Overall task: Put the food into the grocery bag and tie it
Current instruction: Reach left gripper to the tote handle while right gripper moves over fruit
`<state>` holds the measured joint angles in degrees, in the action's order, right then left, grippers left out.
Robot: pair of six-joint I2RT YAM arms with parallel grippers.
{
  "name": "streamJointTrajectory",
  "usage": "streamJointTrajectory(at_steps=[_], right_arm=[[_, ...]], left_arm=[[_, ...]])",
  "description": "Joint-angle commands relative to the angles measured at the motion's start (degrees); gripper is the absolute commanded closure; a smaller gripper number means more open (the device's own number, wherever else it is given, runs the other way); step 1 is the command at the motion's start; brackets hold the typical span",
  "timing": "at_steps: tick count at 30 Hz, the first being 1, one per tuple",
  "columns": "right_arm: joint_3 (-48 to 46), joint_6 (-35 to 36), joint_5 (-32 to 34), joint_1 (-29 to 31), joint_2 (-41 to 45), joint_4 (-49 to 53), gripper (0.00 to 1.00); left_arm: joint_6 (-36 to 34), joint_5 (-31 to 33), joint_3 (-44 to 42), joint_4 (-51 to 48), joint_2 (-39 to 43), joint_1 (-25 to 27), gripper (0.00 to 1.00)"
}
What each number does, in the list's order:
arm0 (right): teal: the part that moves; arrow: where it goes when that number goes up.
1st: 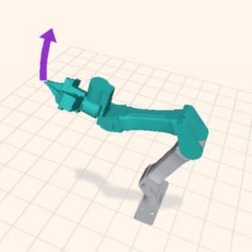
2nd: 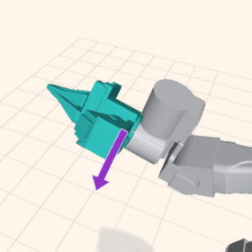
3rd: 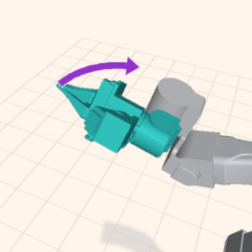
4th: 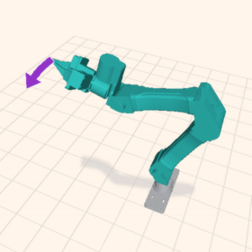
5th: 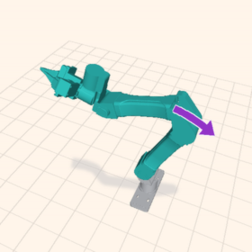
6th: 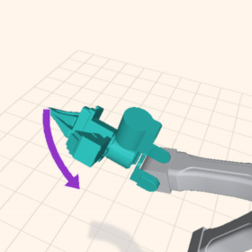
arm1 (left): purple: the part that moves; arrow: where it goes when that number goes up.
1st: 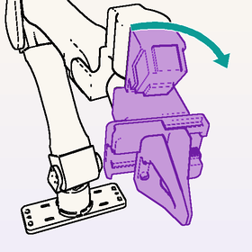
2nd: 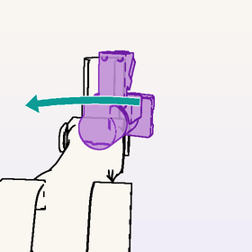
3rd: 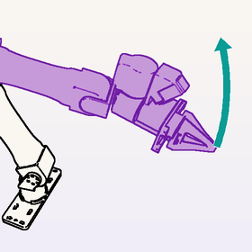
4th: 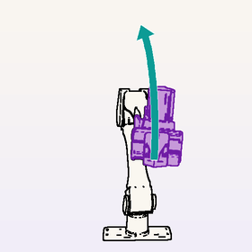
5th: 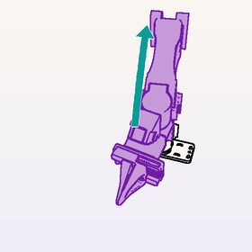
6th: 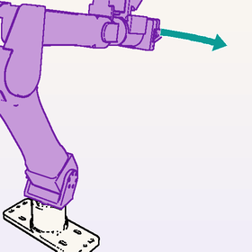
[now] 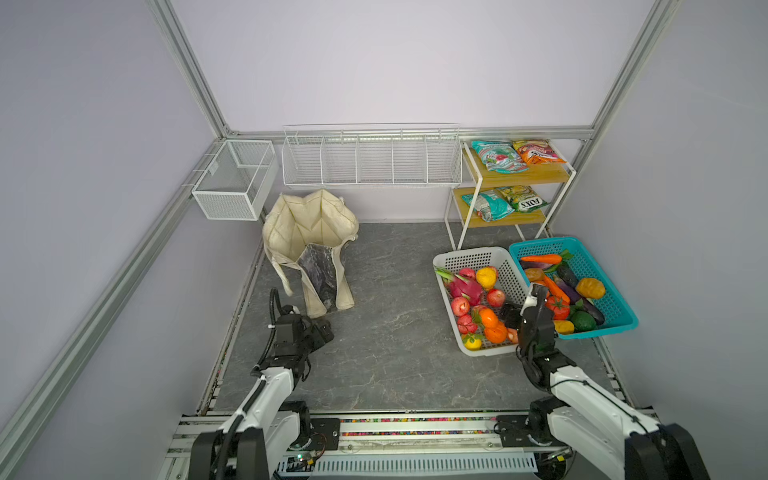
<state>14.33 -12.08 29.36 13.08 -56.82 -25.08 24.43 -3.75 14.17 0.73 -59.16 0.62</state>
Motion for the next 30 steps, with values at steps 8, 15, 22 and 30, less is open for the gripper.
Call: streamJointTrajectory(at_steps=[8,15,22,30], right_arm=[[7.6,12.0,-13.5,-11.3,-30.2,-24.4,0.12],[7.6,11.9,-13.5,-11.3,-30.1,-24.2,0.12],[7.6,11.9,-13.5,-11.3,-30.1,-24.0,0.12],[7.6,11.8,-13.6,-11.4,-30.0,-24.0,0.12]], left_arm=[[-22.3,21.3,8.0,52.3,-29.9,3.3,0.01],[-22.3,21.2,7.9,52.1,-29.9,3.3,0.01],[-22.2,21.2,7.9,52.0,-29.9,3.2,0.01],[-22.2,21.2,8.0,51.8,-29.8,3.2,0.01]])
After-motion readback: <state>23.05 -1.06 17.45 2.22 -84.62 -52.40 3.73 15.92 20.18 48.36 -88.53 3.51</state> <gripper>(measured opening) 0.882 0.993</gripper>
